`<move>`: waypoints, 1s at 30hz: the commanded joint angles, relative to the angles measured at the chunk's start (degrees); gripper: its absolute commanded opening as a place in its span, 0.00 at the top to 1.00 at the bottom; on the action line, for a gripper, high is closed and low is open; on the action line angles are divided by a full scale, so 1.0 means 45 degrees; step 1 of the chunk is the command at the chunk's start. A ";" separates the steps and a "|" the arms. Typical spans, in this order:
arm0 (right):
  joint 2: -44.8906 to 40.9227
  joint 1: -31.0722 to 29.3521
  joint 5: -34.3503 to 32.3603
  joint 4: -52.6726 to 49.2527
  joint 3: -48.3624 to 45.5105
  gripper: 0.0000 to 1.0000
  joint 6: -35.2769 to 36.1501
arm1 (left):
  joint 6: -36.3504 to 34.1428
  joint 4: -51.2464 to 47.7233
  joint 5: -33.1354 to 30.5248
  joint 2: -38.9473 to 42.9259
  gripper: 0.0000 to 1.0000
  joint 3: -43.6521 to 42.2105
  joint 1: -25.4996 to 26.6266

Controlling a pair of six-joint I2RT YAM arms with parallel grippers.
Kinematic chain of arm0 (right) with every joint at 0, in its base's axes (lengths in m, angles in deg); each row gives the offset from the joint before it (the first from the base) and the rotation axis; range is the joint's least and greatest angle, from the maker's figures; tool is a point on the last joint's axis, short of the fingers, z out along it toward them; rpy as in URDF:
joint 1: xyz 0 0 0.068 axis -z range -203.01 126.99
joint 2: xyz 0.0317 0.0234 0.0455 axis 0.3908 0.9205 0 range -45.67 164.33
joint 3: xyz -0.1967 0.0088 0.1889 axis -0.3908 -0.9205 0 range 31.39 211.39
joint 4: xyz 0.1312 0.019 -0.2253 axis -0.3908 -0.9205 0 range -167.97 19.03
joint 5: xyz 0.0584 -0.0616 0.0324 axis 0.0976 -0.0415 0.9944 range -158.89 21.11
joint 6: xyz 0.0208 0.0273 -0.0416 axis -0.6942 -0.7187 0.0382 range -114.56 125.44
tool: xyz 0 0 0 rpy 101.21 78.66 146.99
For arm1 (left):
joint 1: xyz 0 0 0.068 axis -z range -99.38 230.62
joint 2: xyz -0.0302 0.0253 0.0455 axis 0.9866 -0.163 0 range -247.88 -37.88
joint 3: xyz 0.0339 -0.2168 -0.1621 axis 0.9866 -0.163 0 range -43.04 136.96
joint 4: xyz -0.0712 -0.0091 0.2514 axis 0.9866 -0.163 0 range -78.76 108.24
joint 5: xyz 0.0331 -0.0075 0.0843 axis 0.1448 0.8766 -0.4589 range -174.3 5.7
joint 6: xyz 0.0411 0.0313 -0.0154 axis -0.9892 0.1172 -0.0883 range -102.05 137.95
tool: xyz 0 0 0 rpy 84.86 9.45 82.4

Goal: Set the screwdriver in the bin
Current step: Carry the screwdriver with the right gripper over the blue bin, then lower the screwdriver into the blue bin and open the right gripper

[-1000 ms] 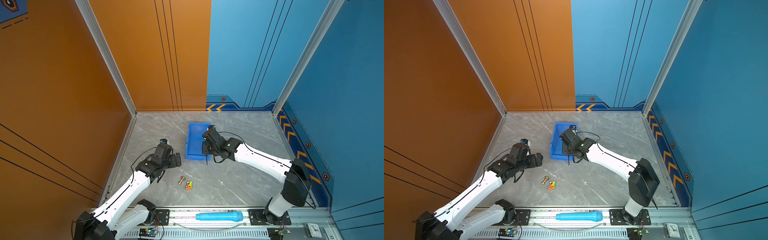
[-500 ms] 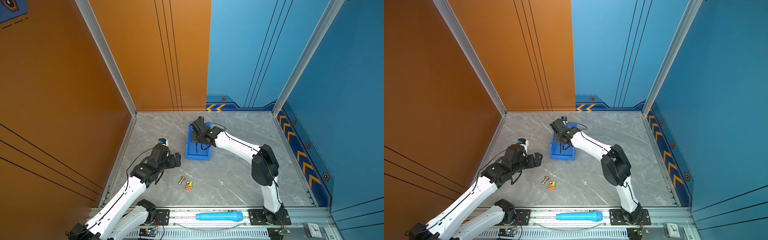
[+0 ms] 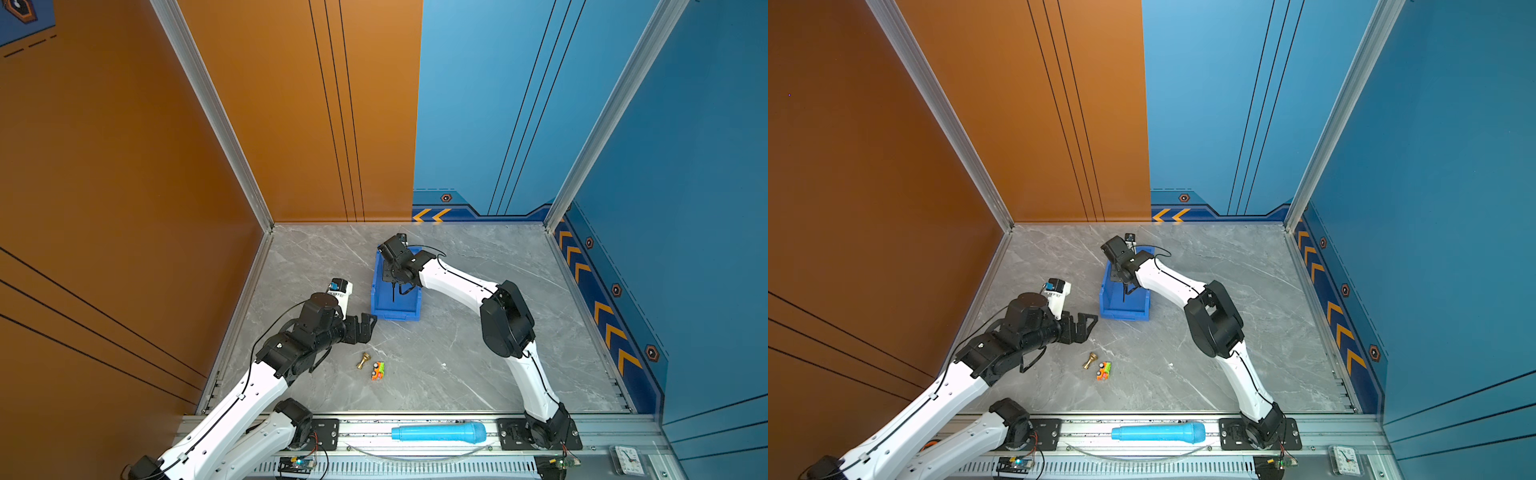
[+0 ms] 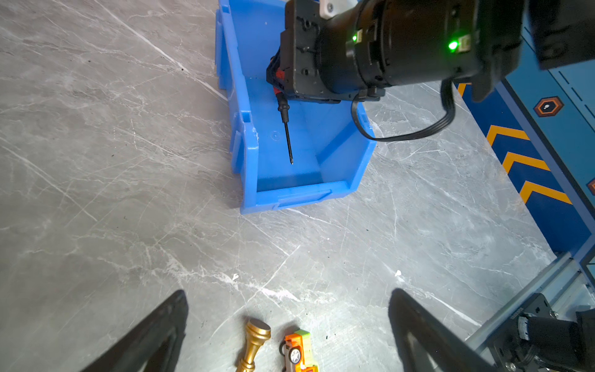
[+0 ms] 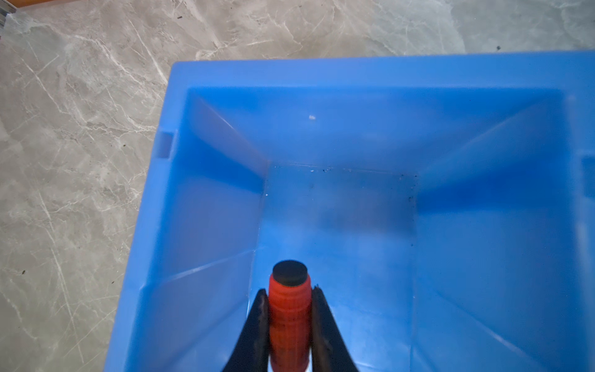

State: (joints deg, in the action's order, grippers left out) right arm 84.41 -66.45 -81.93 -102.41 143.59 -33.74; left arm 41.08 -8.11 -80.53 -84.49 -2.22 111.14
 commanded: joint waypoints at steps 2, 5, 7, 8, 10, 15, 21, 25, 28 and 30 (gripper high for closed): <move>0.0585 -0.0024 -0.0711 -0.0620 0.0867 0.94 0.0031 | -0.0360 0.0402 0.0435 0.0095 0.02 -0.0191 0.0271; 0.0930 -0.0050 -0.0842 -0.0737 0.1228 0.92 0.0036 | -0.0368 0.0480 0.0337 0.0114 0.02 -0.0293 0.0340; 0.1199 -0.0039 -0.0877 -0.0785 0.1436 0.91 0.0034 | -0.0361 0.0540 0.0336 0.0114 0.02 -0.0340 0.0365; 0.1319 -0.0042 -0.0892 -0.0823 0.1522 0.91 0.0037 | -0.0371 0.0562 0.0330 0.0119 0.02 -0.0359 0.0365; 0.1517 -0.0036 -0.0945 -0.0933 0.1681 0.91 0.0024 | -0.0393 0.0616 0.0305 0.0082 0.02 -0.0378 0.0365; 0.1840 -0.0033 -0.0953 -0.1040 0.1746 0.89 -0.0122 | -0.0464 0.0616 0.0065 0.0007 0.02 -0.0467 0.0361; 0.1994 -0.0036 -0.0911 -0.1040 0.1736 0.85 -0.0241 | -0.0666 0.0582 -0.0227 -0.0099 0.02 -0.0477 0.0442; 0.2053 -0.0043 -0.0911 -0.1040 0.1712 0.79 -0.0298 | -0.0853 0.0582 -0.0342 -0.0285 0.02 -0.0394 0.0481; 0.2050 -0.0041 -0.0947 -0.1026 0.1687 0.76 -0.0299 | -0.0903 0.0612 -0.0377 -0.0373 0.02 -0.0335 0.0492; 0.2037 -0.0045 -0.0989 -0.1021 0.1687 0.74 -0.0312 | -0.0904 0.0621 -0.0466 -0.0404 0.02 -0.0321 0.0485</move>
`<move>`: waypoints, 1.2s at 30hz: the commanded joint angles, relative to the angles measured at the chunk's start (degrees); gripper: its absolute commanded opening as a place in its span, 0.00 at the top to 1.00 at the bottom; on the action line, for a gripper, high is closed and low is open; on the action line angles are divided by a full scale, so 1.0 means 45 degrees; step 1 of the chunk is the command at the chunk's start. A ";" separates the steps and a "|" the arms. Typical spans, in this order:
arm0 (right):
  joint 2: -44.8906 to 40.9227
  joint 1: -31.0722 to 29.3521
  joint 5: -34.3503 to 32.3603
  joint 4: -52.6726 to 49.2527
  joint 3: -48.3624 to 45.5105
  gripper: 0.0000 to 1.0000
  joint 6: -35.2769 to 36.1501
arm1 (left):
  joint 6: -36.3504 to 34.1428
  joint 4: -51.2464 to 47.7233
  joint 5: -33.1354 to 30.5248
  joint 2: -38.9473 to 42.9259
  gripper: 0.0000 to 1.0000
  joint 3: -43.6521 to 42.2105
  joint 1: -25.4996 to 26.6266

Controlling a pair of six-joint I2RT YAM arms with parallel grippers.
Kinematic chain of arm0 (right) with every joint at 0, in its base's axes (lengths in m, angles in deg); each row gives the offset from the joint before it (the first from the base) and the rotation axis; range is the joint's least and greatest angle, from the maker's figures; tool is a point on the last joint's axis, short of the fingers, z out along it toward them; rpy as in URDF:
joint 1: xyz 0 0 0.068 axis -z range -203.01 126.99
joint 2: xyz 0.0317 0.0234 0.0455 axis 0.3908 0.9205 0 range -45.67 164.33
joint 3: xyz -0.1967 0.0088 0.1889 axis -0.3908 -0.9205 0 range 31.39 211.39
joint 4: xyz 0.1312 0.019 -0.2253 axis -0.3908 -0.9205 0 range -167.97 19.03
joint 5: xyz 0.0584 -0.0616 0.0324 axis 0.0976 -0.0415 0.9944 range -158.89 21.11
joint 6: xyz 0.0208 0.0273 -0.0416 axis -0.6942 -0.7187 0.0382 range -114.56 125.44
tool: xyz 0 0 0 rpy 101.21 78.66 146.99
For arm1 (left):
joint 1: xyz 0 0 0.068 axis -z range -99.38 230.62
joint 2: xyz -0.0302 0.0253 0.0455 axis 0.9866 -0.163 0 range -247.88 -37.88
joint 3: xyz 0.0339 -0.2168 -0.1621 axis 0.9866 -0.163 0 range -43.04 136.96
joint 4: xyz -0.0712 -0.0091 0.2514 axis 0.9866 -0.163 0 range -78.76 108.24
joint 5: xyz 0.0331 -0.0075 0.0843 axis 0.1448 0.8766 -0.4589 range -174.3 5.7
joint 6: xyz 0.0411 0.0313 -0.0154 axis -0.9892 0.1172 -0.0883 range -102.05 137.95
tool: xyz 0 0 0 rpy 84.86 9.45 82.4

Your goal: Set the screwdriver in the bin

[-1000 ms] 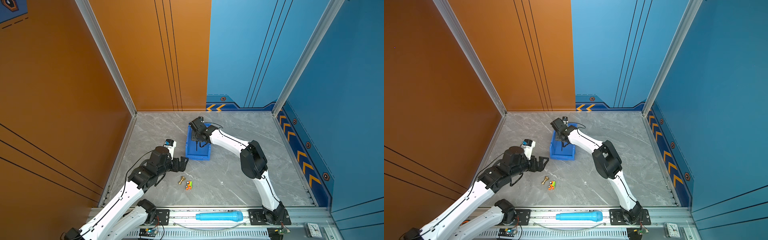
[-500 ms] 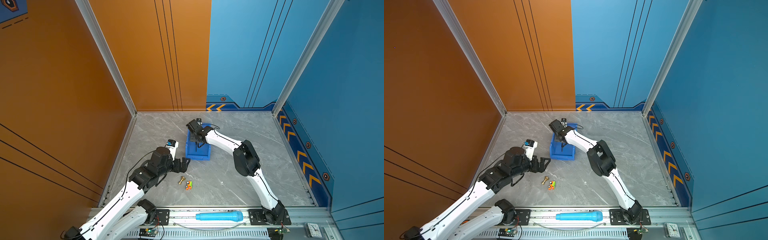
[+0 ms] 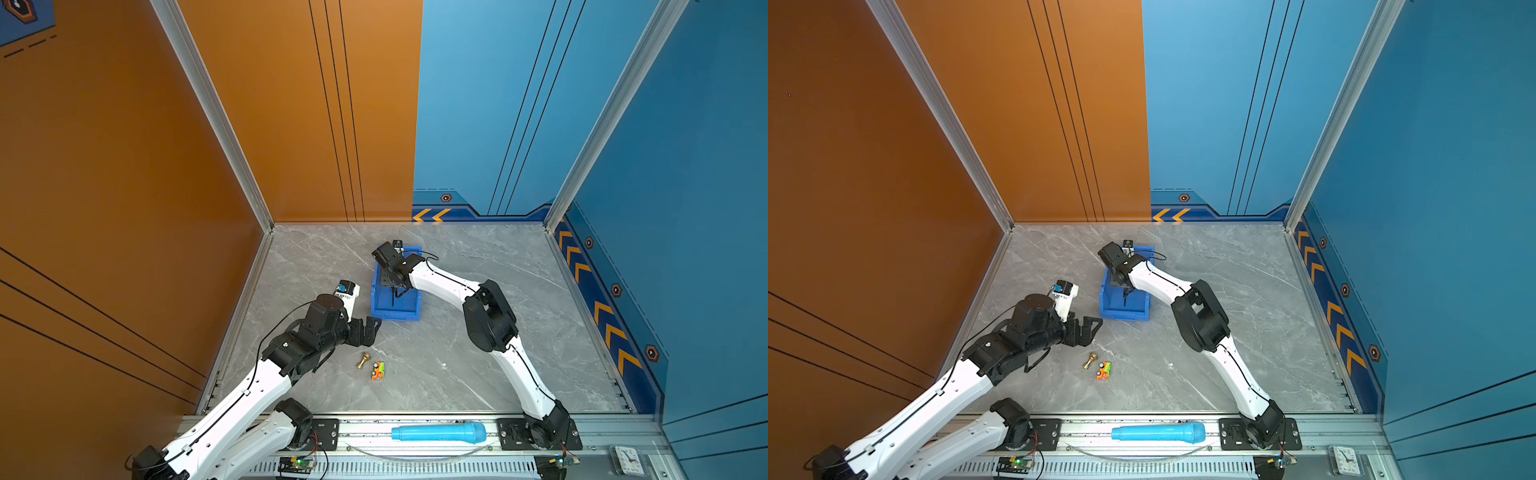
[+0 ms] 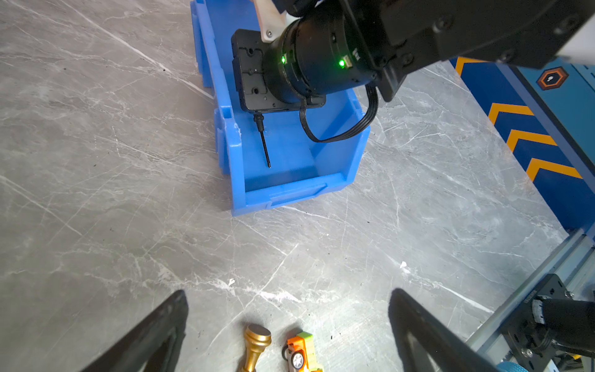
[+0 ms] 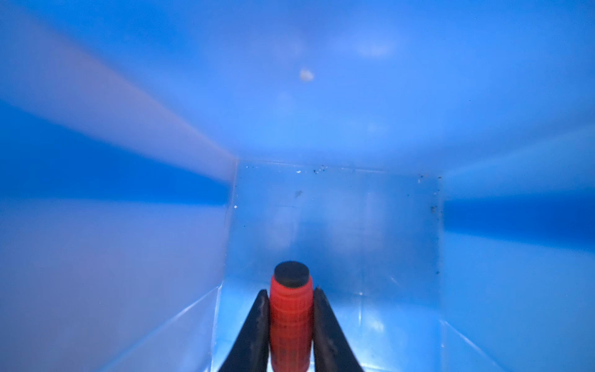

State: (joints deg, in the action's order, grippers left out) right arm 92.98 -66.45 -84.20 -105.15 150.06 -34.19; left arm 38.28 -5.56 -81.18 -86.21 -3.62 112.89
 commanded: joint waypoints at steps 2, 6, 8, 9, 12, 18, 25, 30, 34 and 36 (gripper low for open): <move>0.0089 -0.0058 -0.0541 -0.0398 0.0269 0.72 -0.0210 | -0.0320 0.0059 -0.0377 -0.0005 0.02 0.0028 0.0095; -0.0026 -0.0076 -0.0615 -0.0355 0.0326 0.69 -0.0205 | -0.0472 0.0052 -0.0419 0.0009 0.02 0.0134 0.0093; -0.0140 -0.0094 -0.0676 -0.0334 0.0328 0.67 -0.0124 | -0.0506 0.0053 -0.0418 -0.0008 0.02 0.0183 0.0094; -0.0231 -0.0111 -0.0717 -0.0316 0.0343 0.66 -0.0084 | -0.0516 0.0053 -0.0419 -0.0037 0.02 0.0210 0.0094; -0.0567 -0.0120 -0.0809 -0.0294 0.0367 0.65 0.0094 | -0.0522 0.0053 -0.0414 -0.0059 0.02 0.0302 0.0094; -0.1799 -0.0294 -0.1125 -0.0296 0.0245 0.62 0.0725 | -0.0518 -0.0052 -0.0668 0.0058 0.02 0.0424 0.0094; -0.4874 -0.0691 -0.1962 -0.0295 -0.1425 0.57 0.2030 | -0.0145 -0.0573 -0.3063 0.0813 0.02 0.0355 0.0026; -0.8231 -0.1017 -0.2962 -0.0140 -0.4913 0.48 0.2423 | -0.0205 -0.0770 -0.3741 0.1420 0.02 -0.0171 -0.0133; -1.1315 -0.1211 -0.3940 -0.0140 -0.8026 0.35 0.2446 | -0.0454 -0.0826 -0.4564 0.1778 0.02 -0.0831 -0.0231; -1.3124 -0.1186 -0.4469 -0.0138 -0.9865 0.16 0.2299 | -0.0466 -0.0704 -0.5020 0.2049 0.02 -0.1160 -0.0267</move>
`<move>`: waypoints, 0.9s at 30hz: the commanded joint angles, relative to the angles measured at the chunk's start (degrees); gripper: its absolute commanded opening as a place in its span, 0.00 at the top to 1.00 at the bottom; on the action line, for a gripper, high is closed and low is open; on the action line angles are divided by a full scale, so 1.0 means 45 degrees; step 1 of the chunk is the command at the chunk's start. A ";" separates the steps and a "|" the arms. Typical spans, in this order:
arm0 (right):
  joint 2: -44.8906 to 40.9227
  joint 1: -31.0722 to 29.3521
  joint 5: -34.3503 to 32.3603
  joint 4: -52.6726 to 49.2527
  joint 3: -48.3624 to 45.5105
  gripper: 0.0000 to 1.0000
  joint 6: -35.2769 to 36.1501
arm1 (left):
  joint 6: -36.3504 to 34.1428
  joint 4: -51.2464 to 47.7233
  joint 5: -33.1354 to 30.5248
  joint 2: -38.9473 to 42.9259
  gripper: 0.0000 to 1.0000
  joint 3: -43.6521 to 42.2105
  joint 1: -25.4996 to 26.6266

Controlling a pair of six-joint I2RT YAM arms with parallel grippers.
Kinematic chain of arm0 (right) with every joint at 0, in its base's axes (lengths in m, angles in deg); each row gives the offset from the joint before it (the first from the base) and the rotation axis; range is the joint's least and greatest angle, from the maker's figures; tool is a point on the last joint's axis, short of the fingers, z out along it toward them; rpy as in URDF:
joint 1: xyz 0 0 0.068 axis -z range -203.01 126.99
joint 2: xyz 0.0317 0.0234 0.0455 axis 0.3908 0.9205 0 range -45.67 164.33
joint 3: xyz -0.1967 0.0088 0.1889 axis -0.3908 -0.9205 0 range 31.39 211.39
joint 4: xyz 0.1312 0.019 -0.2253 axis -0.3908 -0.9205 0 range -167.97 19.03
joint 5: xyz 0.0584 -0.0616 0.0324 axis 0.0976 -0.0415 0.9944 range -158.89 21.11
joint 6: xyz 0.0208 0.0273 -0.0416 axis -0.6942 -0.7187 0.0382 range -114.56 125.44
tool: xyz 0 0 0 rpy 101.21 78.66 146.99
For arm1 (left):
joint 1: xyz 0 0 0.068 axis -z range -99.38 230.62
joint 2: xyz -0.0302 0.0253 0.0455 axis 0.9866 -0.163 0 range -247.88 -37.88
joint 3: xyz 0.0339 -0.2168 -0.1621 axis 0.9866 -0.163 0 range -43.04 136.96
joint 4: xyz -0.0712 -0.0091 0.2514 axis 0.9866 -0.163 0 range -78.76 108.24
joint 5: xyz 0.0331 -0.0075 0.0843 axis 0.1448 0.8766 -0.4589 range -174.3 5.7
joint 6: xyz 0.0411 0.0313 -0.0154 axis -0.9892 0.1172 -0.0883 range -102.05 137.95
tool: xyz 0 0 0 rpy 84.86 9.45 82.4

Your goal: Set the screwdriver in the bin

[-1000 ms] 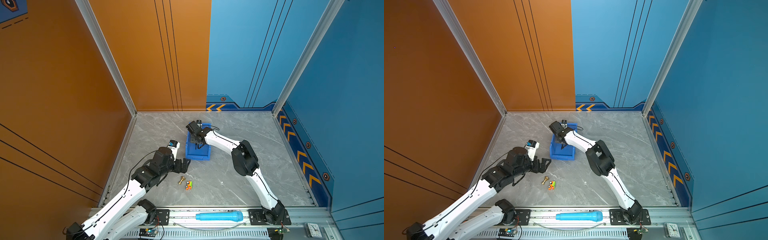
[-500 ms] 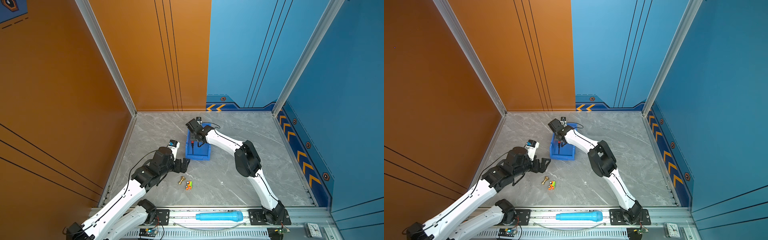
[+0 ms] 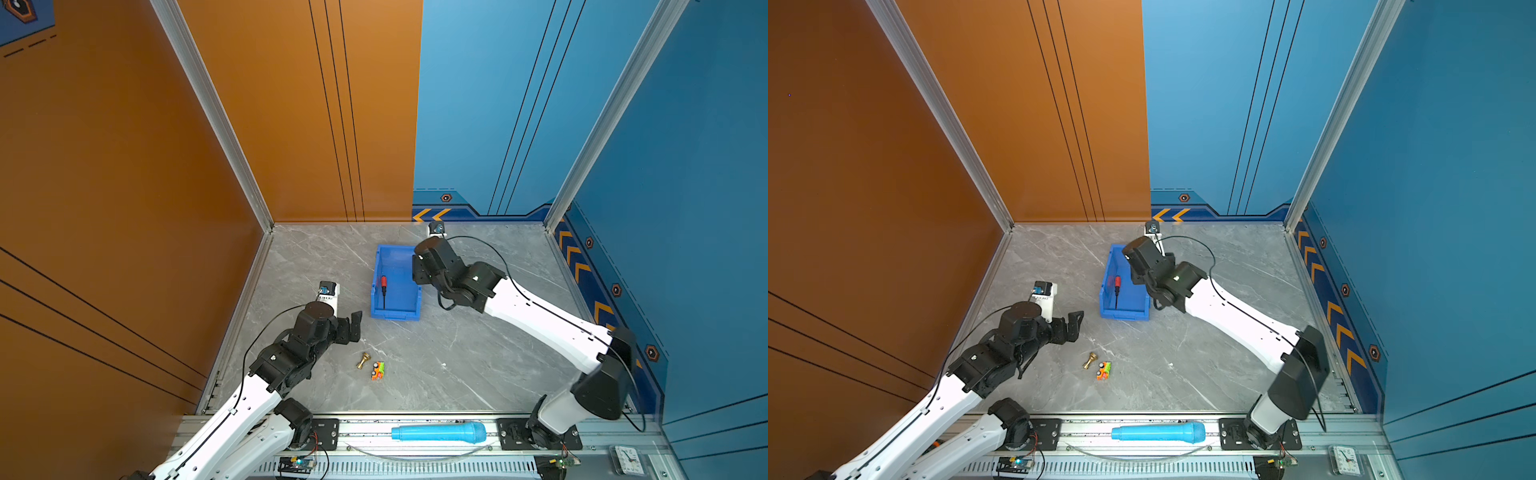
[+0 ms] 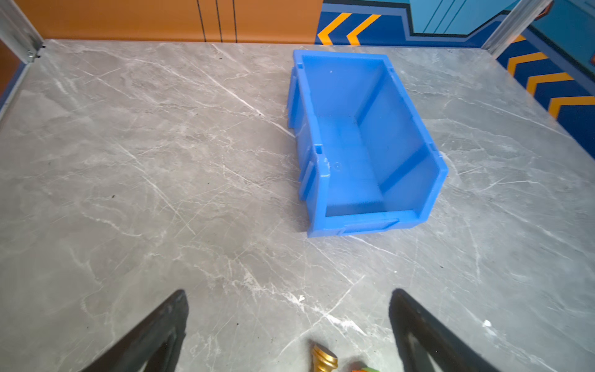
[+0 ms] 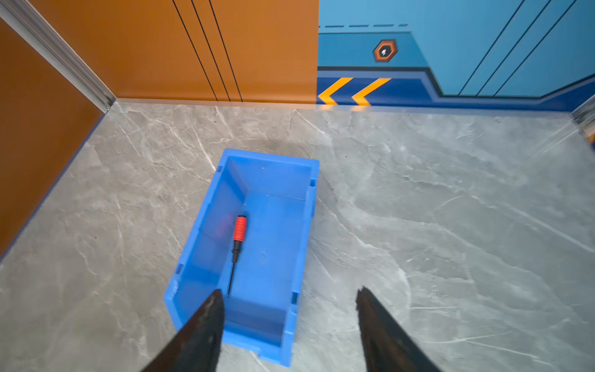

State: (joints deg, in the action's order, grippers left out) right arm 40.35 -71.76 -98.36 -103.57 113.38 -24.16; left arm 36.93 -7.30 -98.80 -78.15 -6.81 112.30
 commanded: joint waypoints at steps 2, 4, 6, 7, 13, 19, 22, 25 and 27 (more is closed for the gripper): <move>-0.3137 0.0143 -0.1567 -0.0490 -0.3272 0.00 -0.0115 | -0.0415 0.0054 -0.1175 0.0549 0.02 -0.0773 -0.0229; -0.4896 0.0364 -0.1750 -0.0524 -0.4739 0.00 -0.0249 | -0.0688 0.0469 -0.1418 0.0786 0.02 -0.1011 -0.0312; -0.6820 0.0513 -0.2369 -0.0621 -0.6151 0.00 -0.0455 | -0.0881 0.0687 -0.2007 0.0829 0.02 -0.1144 -0.0427; -0.7660 0.0619 -0.2648 -0.0635 -0.6754 0.00 -0.0507 | -0.0969 0.0732 -0.2297 0.0788 0.02 -0.1199 -0.0511; -1.2459 0.2142 -0.4328 -0.1215 -0.9902 0.00 -0.0176 | -0.1693 0.1330 -0.2887 0.0201 0.02 -0.1894 -0.1553; -1.5318 0.3721 -0.2929 0.2154 -1.2890 0.00 0.3404 | -0.2111 0.3102 -0.2363 0.0171 0.02 -0.2910 -0.3341; -1.5961 0.4220 -0.1110 0.4372 -1.4471 0.00 0.5911 | -0.2110 0.4276 -0.1603 -0.0236 0.02 -0.3135 -0.4588; -1.5837 0.4713 -0.0456 0.5775 -1.5474 0.00 0.6676 | -0.2284 0.5100 -0.1068 -0.1156 0.02 -0.3057 -0.5363; -1.5408 0.5257 0.0086 0.6717 -1.5989 0.00 0.6619 | -0.2870 0.6244 -0.1222 -0.1647 0.02 -0.3363 -0.5410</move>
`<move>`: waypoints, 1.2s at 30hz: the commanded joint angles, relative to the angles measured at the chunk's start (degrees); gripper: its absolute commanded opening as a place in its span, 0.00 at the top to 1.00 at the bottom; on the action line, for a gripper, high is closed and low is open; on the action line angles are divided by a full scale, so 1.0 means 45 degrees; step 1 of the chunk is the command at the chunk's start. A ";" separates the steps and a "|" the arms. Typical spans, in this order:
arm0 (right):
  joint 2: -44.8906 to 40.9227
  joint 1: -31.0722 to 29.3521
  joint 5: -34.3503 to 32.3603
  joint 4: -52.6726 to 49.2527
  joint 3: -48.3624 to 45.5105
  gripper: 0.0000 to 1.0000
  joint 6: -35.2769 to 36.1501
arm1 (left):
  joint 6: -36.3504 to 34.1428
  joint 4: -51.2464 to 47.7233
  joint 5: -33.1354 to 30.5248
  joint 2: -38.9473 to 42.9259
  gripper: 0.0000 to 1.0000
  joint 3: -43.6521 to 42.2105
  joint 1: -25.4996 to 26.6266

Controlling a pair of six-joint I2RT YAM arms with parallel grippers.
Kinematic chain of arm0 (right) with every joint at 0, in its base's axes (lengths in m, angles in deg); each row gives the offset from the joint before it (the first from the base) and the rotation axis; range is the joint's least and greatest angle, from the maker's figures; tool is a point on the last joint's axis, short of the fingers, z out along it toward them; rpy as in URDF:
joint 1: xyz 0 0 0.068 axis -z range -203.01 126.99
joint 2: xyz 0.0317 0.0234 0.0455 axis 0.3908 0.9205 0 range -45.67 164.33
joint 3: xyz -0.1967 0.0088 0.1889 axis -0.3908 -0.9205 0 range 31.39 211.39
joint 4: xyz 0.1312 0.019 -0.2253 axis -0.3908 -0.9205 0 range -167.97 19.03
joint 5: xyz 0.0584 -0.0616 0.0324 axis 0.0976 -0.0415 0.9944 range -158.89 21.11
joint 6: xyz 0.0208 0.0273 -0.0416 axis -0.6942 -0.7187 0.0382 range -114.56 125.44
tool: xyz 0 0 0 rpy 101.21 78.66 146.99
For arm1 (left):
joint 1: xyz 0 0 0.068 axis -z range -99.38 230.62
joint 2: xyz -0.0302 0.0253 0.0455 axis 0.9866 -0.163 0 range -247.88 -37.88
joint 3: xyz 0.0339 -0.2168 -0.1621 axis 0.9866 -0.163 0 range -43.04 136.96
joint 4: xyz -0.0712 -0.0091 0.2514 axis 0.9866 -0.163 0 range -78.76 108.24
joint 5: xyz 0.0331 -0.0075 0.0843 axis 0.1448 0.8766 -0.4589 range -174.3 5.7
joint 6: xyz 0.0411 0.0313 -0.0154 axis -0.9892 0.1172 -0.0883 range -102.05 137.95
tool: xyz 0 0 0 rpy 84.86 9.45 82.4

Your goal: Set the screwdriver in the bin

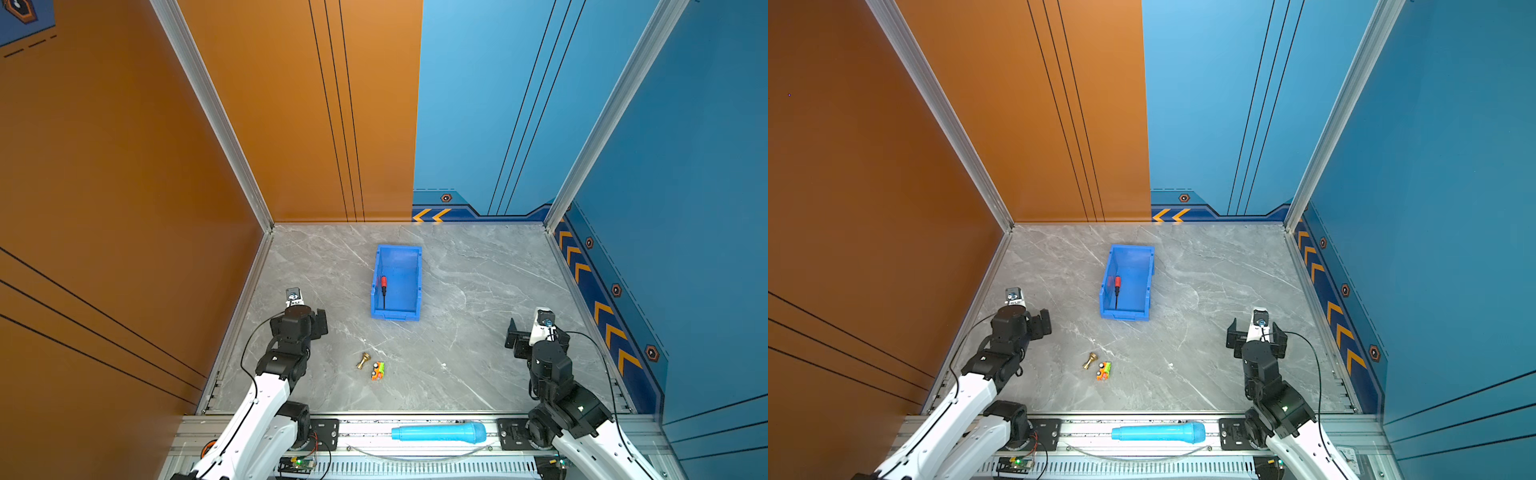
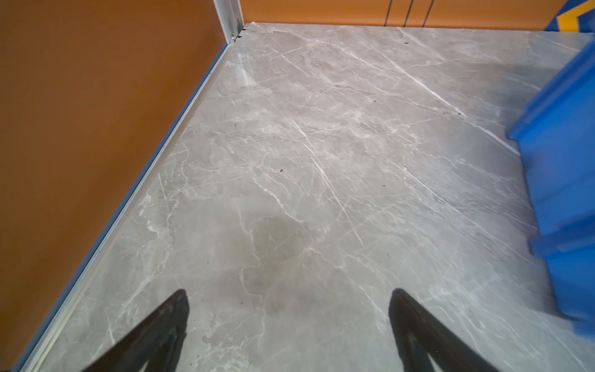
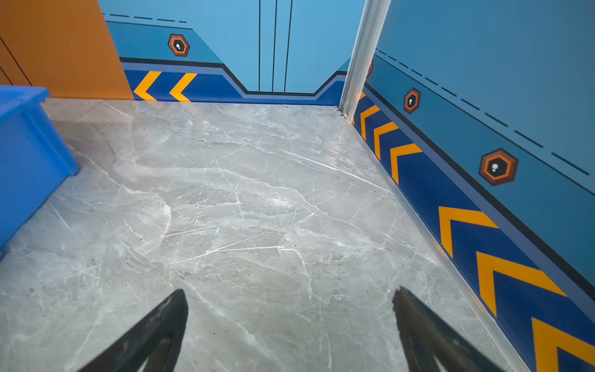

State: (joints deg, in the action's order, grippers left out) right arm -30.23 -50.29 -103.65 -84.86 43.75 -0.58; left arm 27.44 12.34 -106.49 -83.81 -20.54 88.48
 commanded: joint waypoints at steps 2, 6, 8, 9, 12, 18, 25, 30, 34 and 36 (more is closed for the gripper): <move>0.0922 0.1289 0.2246 0.3753 -0.0973 0.00 0.1354 | -0.1366 0.3400 0.0459 -0.0941 0.02 -0.0816 -0.0284; 0.3043 0.2639 0.3340 0.6124 -0.1415 0.00 0.1027 | -0.1843 0.6143 0.0648 -0.2201 0.02 -0.1642 -0.0660; 0.4572 0.3199 0.3932 0.7526 -0.1415 0.00 0.1069 | -0.1835 0.7119 0.0783 -0.3188 0.02 -0.1655 -0.0817; 0.5217 0.3320 0.4148 0.8119 -0.1367 0.00 0.1130 | -0.1865 0.7187 0.0900 -0.3545 0.02 -0.1454 -0.0864; 0.7449 0.3463 0.4536 1.0049 -0.1092 0.00 0.1570 | -0.1940 0.8536 0.1492 -0.4769 0.02 -0.1172 -0.1075; 1.1378 0.3690 0.5005 1.3901 -0.0520 0.00 0.2030 | -0.1974 1.0058 0.1892 -0.6907 0.02 -0.0238 -0.1282; 1.4330 0.3978 0.5176 1.6189 0.0256 0.00 0.2288 | -0.1913 1.1549 0.2244 -0.8752 0.02 0.0136 -0.1321; 1.5473 0.4249 0.4756 1.7446 0.0183 0.00 0.1931 | -0.2020 1.2075 0.2559 -0.9344 0.02 0.0138 -0.1338; 1.6545 0.4624 0.4401 1.8032 0.0499 0.00 0.1421 | -0.2110 1.2828 0.2777 -0.9635 0.02 -0.0102 -0.1355; 1.6143 0.4853 0.3927 1.5558 0.1438 0.00 0.0815 | -0.2110 1.2834 0.2770 -0.9636 0.02 -0.0109 -0.1356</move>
State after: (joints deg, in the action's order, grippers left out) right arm 43.17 -29.46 -82.74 -10.07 45.54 6.77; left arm 18.81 67.21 -95.74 -126.52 -20.49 82.86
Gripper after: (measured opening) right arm 0.999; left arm 0.978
